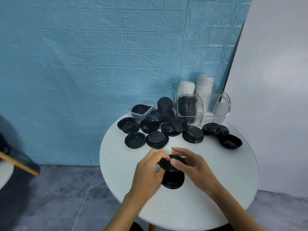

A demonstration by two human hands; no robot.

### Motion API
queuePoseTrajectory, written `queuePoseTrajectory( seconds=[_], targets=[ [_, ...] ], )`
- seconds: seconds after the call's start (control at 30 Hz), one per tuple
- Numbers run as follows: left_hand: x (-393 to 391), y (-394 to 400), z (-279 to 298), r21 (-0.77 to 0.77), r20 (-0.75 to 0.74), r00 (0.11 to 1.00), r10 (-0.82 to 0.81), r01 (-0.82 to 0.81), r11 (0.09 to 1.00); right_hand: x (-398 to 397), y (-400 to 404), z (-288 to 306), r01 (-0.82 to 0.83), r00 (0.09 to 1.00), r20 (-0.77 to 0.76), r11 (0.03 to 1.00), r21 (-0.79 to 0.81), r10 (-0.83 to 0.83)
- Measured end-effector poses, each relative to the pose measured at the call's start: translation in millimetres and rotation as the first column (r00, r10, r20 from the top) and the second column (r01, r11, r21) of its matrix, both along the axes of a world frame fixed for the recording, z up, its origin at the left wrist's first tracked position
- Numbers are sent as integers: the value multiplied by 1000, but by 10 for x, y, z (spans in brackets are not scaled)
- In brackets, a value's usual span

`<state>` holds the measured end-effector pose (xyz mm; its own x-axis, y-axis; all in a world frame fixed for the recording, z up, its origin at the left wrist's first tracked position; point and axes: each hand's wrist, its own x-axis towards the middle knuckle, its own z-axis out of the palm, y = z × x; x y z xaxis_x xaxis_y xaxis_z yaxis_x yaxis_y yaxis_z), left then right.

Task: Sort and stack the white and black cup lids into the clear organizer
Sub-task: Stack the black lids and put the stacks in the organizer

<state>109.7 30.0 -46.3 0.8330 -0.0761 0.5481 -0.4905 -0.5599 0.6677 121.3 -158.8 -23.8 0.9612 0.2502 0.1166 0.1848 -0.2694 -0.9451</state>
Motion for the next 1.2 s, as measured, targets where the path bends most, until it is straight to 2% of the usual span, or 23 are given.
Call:
queuePoseTrajectory(
  seconds=[0.1, 0.2, 0.27, 0.3, 0.37, 0.43, 0.57, 0.7, 0.87, 0.93, 1.0, 1.07, 1.13, 1.2],
  targets=[
    [-66, 125, -21, -54, -173, 973, -155, 148, 988, -52, -34, -73, 37, 997, 76, 998, -54, -33],
    [-129, 268, -35, -125, -387, 875, -289, 261, 957, -94, -51, -139, 62, 989, 142, 988, -144, -41],
    [-141, 280, -38, -127, -479, 830, -285, 256, 958, -111, -51, -199, 42, 988, 156, 964, -261, 0],
    [-140, 260, -42, -81, -493, 833, -252, 244, 966, -114, -59, -227, 31, 987, 162, 950, -309, 21],
    [-122, 205, -53, 46, -463, 868, -178, 224, 973, -105, -81, -266, 13, 984, 170, 935, -353, 50],
    [-99, 168, -72, 110, -418, 895, -156, 220, 969, -99, -94, -279, 3, 985, 164, 935, -355, 59],
    [-97, 180, -116, 105, -413, 898, -152, 213, 971, -103, -120, -285, -11, 982, 177, 948, -317, 70],
    [-130, 167, -120, 183, -376, 919, -120, 200, 962, -103, -133, -288, -16, 984, 165, 958, -286, 65],
    [-117, 172, -117, 194, -359, 929, -94, 173, 966, 2, -120, -105, -78, 981, 139, 927, -367, 137],
    [-120, 162, -117, 198, -358, 930, -85, 165, 966, 170, -72, 51, -30, 980, 177, 944, -327, 92],
    [-124, 157, -107, 205, -358, 930, -83, 165, 965, 399, 52, 179, 94, 961, 276, 943, -320, -2],
    [-131, 162, -81, 209, -356, 931, -85, 168, 963, 642, 223, 263, 162, 946, 321, 914, -372, -37],
    [-133, 172, -68, 209, -361, 929, -83, 167, 964, 859, 393, 301, 141, 959, 282, 864, -483, 1],
    [-139, 179, -49, 208, -368, 926, -81, 167, 964, 1030, 543, 306, 113, 972, 231, 774, -623, 45]
  ],
)
